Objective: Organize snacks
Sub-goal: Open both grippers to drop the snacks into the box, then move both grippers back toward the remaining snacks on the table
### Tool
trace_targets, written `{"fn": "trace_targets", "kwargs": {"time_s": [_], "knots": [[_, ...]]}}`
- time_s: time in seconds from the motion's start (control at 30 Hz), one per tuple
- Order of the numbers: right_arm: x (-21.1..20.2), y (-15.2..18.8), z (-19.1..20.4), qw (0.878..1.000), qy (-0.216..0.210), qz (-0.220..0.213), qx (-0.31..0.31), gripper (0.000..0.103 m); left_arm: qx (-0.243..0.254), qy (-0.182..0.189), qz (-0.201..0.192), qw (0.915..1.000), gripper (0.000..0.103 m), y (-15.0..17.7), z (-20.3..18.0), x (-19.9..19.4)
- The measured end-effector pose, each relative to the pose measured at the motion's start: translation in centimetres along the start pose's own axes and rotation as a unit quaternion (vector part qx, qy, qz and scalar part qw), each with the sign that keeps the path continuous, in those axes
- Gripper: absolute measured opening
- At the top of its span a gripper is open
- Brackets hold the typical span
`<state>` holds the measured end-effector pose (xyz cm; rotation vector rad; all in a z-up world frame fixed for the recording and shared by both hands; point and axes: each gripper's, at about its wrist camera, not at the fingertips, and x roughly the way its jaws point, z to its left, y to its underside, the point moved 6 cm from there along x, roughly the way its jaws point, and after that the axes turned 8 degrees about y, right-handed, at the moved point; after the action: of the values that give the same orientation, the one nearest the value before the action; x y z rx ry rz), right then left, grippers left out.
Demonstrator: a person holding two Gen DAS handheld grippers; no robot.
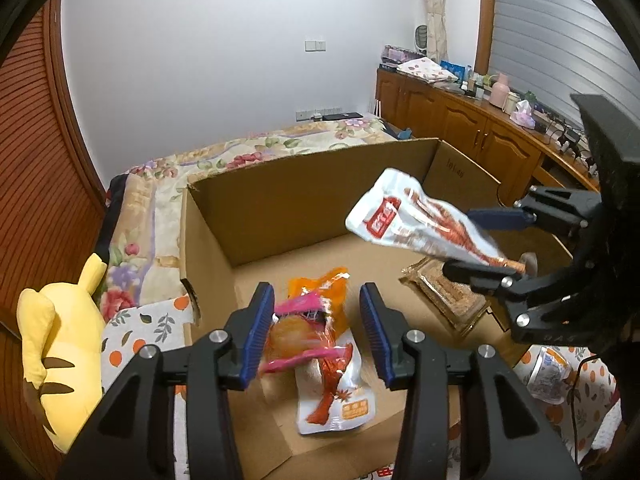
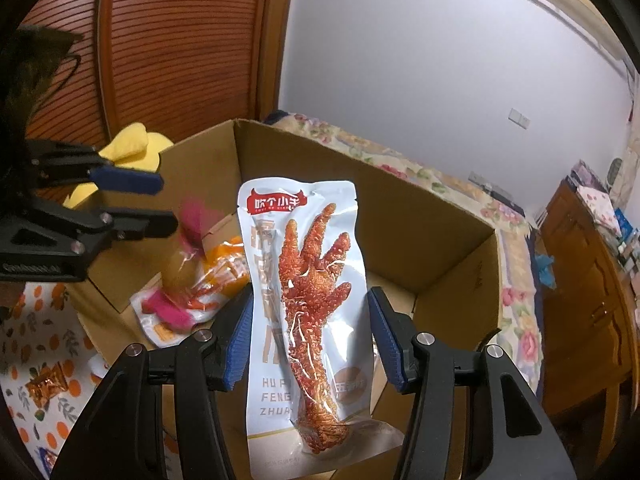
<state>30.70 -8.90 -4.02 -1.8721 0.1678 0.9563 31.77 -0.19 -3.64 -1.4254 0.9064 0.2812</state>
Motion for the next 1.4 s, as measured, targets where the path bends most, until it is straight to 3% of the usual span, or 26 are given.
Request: {"fn": "trace_targets", "kwargs": {"time_s": [0.37, 0.5, 0.8, 1.1, 1.4], "knots": [[-0.2, 0.1, -0.7, 1.000, -0.012, 0.005, 0.028, 0.063, -0.002, 0.003, -0.014, 0.9999, 0.051, 0.7, -0.6, -2.3], [-1.1, 0.1, -1.1, 0.999, -0.023, -0.003, 0.043, 0.072, -0.001, 0.004, -0.020, 0.9998, 0.053, 1.2, -0.9, -3.5], [-4.6, 0.5, -1.1, 0.998, -0.020, -0.024, 0.060, 0.073, 0.000, 0.003, -0.032, 0.9995, 0.056, 2.9, -2.1, -6.5], [-10.5, 4.1, -1.0, 0.996, -0.010, -0.045, 0.075, 0.073, -0.001, 0.010, -0.041, 0.9991, 0.061, 6.6, -4.1, -9.7], [-12.2, 9.8, -0.9, 0.995, 0.009, -0.022, 0.095, 0.073, -0.015, 0.017, -0.018, 0.9996, 0.066, 12.1, -5.0, -9.6]]}}
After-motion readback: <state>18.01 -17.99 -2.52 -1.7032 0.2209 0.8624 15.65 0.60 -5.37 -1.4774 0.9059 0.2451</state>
